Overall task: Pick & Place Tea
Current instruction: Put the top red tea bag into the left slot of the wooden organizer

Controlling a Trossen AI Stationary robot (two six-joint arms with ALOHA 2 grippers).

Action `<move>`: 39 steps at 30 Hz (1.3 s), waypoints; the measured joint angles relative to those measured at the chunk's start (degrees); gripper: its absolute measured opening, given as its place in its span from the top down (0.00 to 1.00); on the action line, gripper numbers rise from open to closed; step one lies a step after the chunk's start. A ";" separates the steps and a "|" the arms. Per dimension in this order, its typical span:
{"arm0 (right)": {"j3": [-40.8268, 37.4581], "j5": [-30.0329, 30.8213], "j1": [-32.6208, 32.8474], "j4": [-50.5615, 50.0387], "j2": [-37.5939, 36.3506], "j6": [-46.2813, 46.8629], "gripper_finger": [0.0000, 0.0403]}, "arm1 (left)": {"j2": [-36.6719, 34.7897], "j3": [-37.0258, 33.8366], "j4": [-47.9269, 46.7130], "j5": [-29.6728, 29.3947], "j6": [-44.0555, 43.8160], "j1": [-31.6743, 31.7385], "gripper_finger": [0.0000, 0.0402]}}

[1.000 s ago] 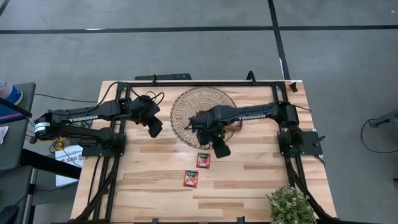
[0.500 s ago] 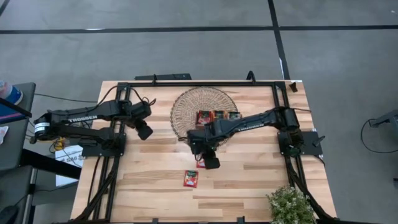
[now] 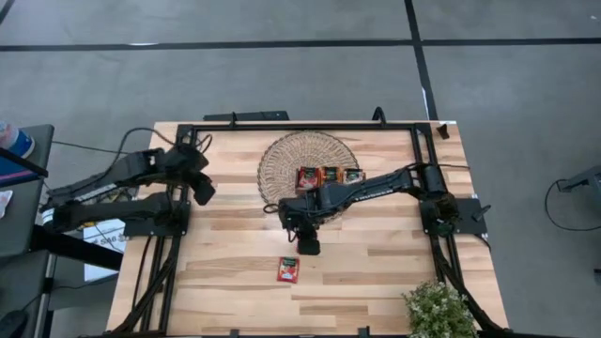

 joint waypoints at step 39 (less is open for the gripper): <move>-7.04 -3.13 -1.80 2.08 1.70 8.64 0.55 | -28.98 -0.72 19.03 18.92 -1.50 -0.56 0.87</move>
